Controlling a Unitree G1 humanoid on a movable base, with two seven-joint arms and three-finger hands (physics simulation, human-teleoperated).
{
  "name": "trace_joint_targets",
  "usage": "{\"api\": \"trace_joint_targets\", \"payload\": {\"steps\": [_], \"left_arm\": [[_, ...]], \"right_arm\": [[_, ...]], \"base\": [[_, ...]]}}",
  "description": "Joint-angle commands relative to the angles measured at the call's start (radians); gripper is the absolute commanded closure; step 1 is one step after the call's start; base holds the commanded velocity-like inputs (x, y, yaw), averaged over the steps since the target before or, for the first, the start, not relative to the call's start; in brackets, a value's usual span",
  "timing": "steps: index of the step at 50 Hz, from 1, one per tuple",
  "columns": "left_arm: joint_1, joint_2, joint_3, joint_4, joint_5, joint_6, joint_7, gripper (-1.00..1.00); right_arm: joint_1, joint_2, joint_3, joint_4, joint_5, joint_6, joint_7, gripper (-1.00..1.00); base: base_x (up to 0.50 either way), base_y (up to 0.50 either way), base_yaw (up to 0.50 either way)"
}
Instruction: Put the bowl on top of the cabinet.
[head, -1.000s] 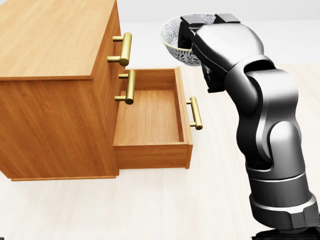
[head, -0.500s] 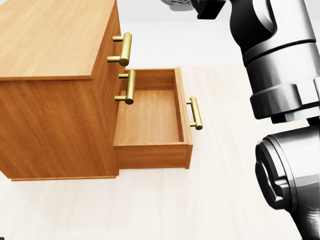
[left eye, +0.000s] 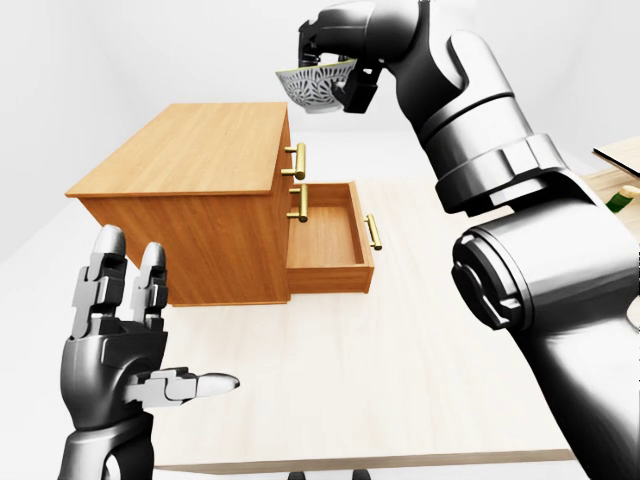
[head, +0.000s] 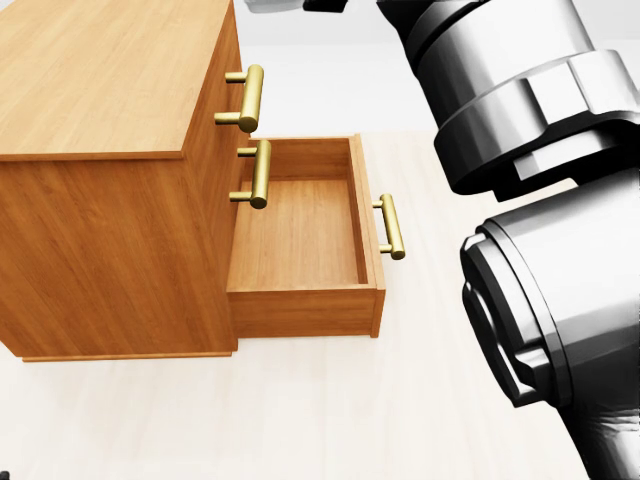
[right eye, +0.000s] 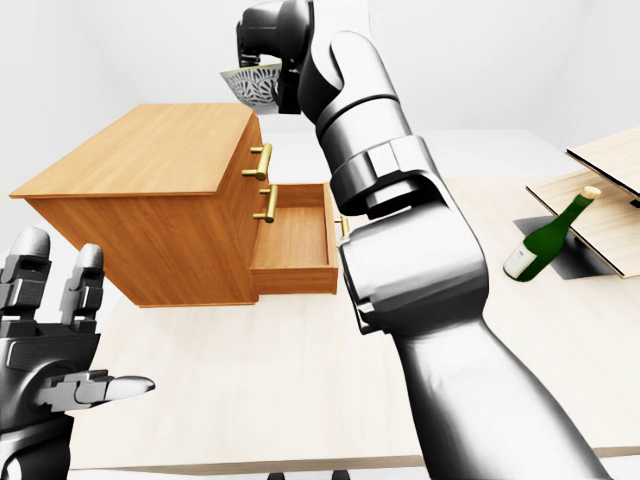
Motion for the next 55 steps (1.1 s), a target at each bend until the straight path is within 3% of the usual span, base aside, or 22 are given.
{"api": "trace_joint_targets", "payload": {"steps": [1, 14, 40, 55], "left_arm": [[-0.041, 0.002, -0.014, 0.128, 0.027, 0.0, 0.022, -1.0], [-0.043, 0.001, -0.026, 0.139, 0.039, 0.0, 0.023, -1.0], [-0.061, 0.014, -0.012, 0.146, 0.023, 0.0, 0.037, -1.0], [-0.049, 0.008, -0.018, 0.136, 0.027, 0.0, 0.029, -1.0]], "right_arm": [[-0.068, 0.061, -0.002, 0.123, -0.04, 0.0, 0.0, 1.0], [-0.067, 0.076, 0.003, 0.132, -0.022, 0.0, 0.0, 1.0], [-0.1, 0.183, 0.01, 0.148, 0.002, 0.0, 0.0, 1.0], [-0.092, 0.202, -0.003, 0.133, 0.087, 0.0, 0.0, 1.0]], "base": [[0.0, 0.0, 0.0], [0.0, 0.0, 0.0], [0.0, 0.0, 0.0], [0.0, 0.0, 0.0]]}}
